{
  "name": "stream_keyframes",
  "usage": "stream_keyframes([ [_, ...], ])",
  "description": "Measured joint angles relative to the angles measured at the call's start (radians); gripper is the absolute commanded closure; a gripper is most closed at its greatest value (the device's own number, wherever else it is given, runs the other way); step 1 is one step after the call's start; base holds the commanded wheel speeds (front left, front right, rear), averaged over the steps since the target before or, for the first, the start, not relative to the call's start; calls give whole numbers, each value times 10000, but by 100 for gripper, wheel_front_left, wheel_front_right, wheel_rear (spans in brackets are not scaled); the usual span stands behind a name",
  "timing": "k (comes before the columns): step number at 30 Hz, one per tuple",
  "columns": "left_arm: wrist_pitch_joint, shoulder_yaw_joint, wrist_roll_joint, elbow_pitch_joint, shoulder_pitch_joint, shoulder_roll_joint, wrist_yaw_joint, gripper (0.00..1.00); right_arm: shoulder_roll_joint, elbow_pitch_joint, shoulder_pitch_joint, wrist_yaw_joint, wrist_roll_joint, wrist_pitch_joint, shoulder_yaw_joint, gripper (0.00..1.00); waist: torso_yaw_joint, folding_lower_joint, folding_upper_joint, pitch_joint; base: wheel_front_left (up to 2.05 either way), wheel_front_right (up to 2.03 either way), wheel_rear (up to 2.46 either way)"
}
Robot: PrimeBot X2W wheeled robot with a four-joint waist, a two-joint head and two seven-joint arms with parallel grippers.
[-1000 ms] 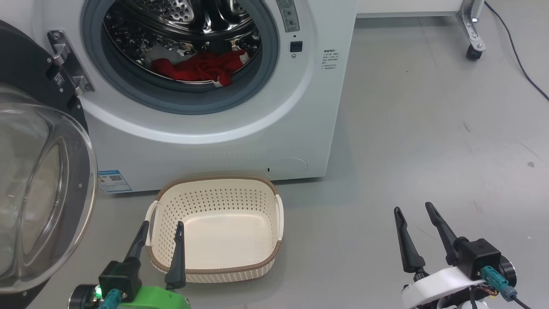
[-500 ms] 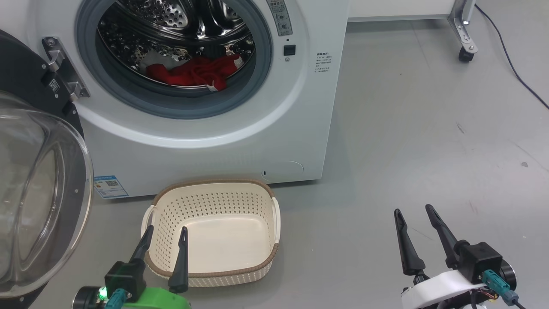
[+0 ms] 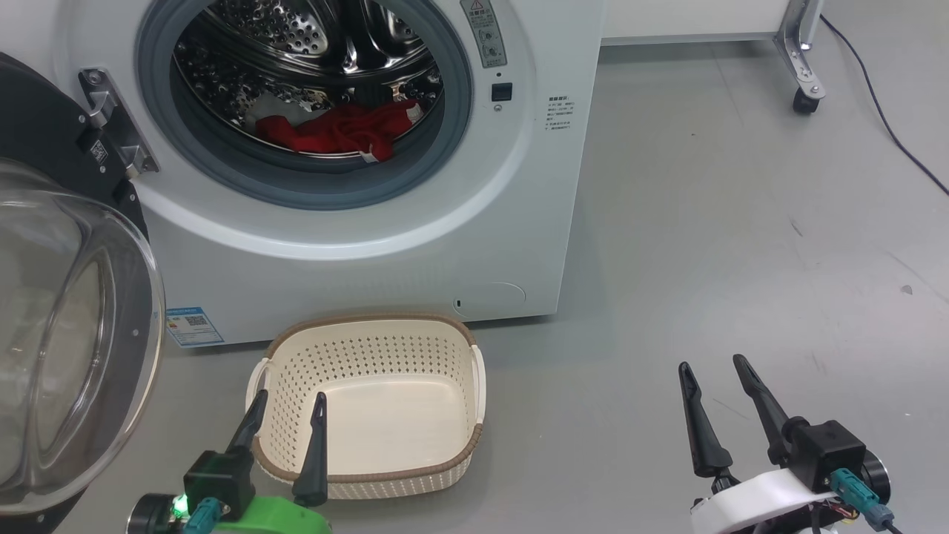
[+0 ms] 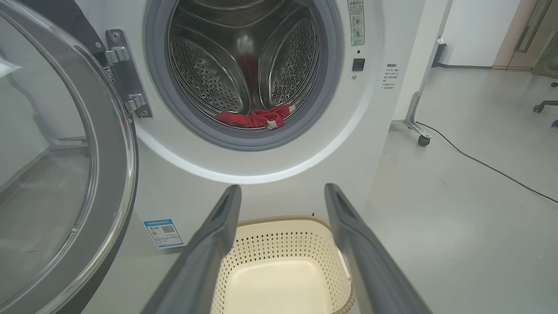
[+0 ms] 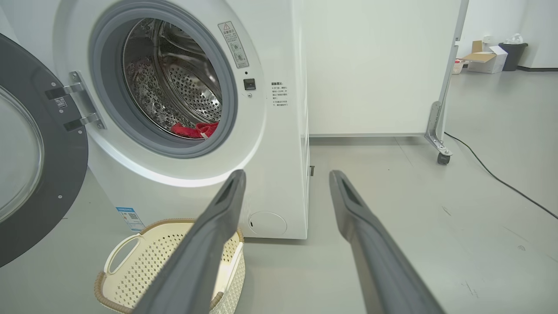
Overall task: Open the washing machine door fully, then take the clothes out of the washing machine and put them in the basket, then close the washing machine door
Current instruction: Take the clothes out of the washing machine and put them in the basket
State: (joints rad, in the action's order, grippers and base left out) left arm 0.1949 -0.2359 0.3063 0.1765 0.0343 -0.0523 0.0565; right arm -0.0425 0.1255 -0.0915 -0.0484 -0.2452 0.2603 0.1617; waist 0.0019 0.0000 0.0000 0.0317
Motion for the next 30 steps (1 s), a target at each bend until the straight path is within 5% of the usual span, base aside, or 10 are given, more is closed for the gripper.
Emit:
stream_keyframes([
  [30, -2, -71, -161, -75, -26, -19, 88, 0, 4, -58, -8, 161, -17, 0, 148, 0, 26, 0, 0, 34, 65, -65, 0],
])
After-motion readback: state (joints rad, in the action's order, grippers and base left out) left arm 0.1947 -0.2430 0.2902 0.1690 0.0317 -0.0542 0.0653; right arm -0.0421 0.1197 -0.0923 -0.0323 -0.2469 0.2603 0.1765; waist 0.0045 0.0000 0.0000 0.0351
